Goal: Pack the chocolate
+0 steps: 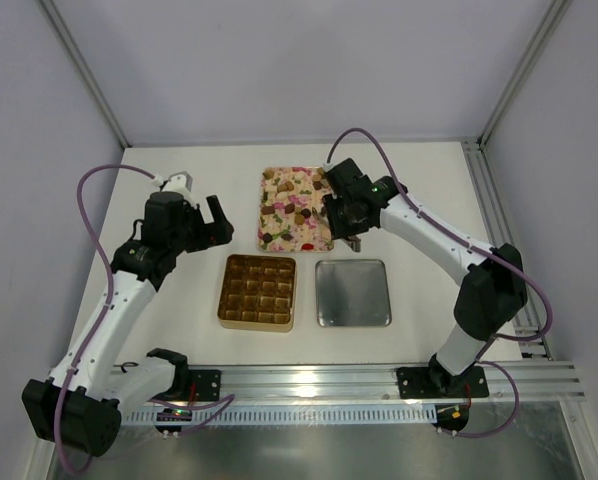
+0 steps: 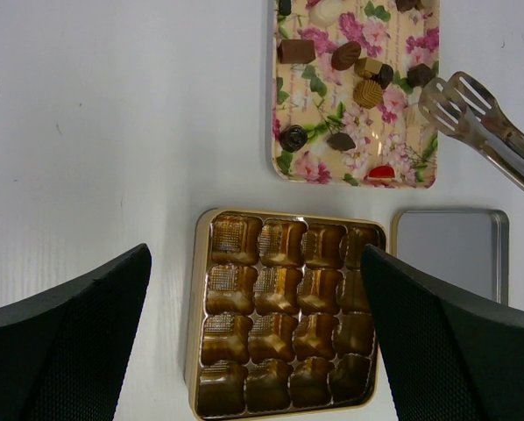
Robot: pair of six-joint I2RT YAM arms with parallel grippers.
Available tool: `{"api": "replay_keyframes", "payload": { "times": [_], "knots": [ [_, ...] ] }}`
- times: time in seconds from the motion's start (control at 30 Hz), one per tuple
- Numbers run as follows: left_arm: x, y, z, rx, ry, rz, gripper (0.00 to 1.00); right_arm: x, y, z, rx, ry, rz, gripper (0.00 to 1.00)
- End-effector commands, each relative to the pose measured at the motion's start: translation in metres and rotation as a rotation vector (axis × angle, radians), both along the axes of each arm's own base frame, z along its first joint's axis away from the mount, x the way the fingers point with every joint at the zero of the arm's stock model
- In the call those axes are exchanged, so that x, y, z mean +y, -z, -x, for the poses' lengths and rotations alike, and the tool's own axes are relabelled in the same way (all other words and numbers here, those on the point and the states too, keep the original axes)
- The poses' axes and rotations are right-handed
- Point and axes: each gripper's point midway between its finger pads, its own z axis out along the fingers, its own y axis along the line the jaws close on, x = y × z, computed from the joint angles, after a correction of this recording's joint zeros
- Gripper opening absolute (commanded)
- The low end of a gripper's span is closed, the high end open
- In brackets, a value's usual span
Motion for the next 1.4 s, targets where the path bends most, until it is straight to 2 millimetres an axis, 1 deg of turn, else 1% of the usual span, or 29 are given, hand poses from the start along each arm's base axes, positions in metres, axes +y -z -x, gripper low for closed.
{"api": "replay_keyframes", "payload": {
  "times": [0.0, 0.1, 0.47, 0.5, 0.67, 0.7, 0.77, 0.87, 0.9, 0.97, 1.0, 1.07, 1.1, 1.2, 1.27, 1.3, 1.37],
  "knots": [
    [0.001, -0.004, -0.003, -0.016, -0.004, -0.006, 1.00, 0.003, 0.003, -0.004, -0.015, -0.002, 0.006, 0.43],
    [0.001, -0.004, -0.003, -0.017, -0.005, -0.005, 1.00, 0.001, 0.007, -0.004, -0.011, 0.000, 0.024, 0.43],
    [0.001, -0.001, -0.004, -0.007, -0.005, -0.008, 1.00, 0.004, 0.026, -0.004, 0.021, -0.013, 0.040, 0.42],
    [0.001, -0.001, -0.004, -0.007, -0.005, -0.008, 1.00, 0.004, 0.026, -0.004, 0.022, -0.013, 0.041, 0.39],
    [0.001, -0.002, -0.004, -0.009, -0.006, -0.009, 1.00, 0.003, 0.024, -0.004, 0.017, -0.018, 0.041, 0.29],
    [0.001, -0.001, -0.004, -0.007, -0.003, -0.009, 1.00, 0.004, 0.022, -0.004, 0.014, -0.017, 0.038, 0.26],
    [0.001, -0.001, -0.004, -0.005, -0.006, -0.010, 1.00, 0.005, 0.017, -0.003, 0.010, -0.021, 0.025, 0.23],
    [0.001, -0.001, -0.004, -0.008, -0.005, -0.010, 1.00, 0.012, 0.001, -0.002, -0.011, -0.038, -0.009, 0.20],
    [0.002, -0.001, -0.004, -0.007, -0.008, -0.012, 1.00, 0.014, -0.013, -0.004, -0.037, -0.040, -0.030, 0.19],
    [0.002, -0.002, -0.004, -0.010, -0.008, -0.011, 1.00, 0.017, -0.024, -0.001, -0.049, -0.054, -0.039, 0.19],
    [0.002, -0.001, -0.005, -0.008, -0.007, -0.013, 1.00, 0.021, -0.036, -0.001, -0.072, -0.060, -0.059, 0.18],
    [0.002, -0.001, -0.004, -0.008, -0.008, -0.012, 1.00, 0.029, -0.045, 0.006, -0.075, -0.091, -0.079, 0.18],
    [0.003, -0.002, -0.005, -0.010, -0.012, -0.013, 1.00, 0.033, -0.053, 0.008, -0.083, -0.101, -0.093, 0.18],
    [0.003, -0.002, -0.005, -0.011, -0.012, -0.016, 1.00, 0.050, -0.063, 0.021, -0.091, -0.156, -0.120, 0.18],
    [0.003, -0.001, -0.004, -0.009, -0.014, -0.016, 1.00, 0.060, -0.066, 0.031, -0.083, -0.185, -0.137, 0.18],
    [0.004, -0.002, -0.004, -0.009, -0.016, -0.016, 1.00, 0.072, -0.068, 0.042, -0.077, -0.221, -0.150, 0.18],
    [0.004, -0.003, -0.004, -0.014, -0.020, -0.018, 1.00, 0.085, -0.070, 0.051, -0.073, -0.254, -0.169, 0.18]
  ]
}}
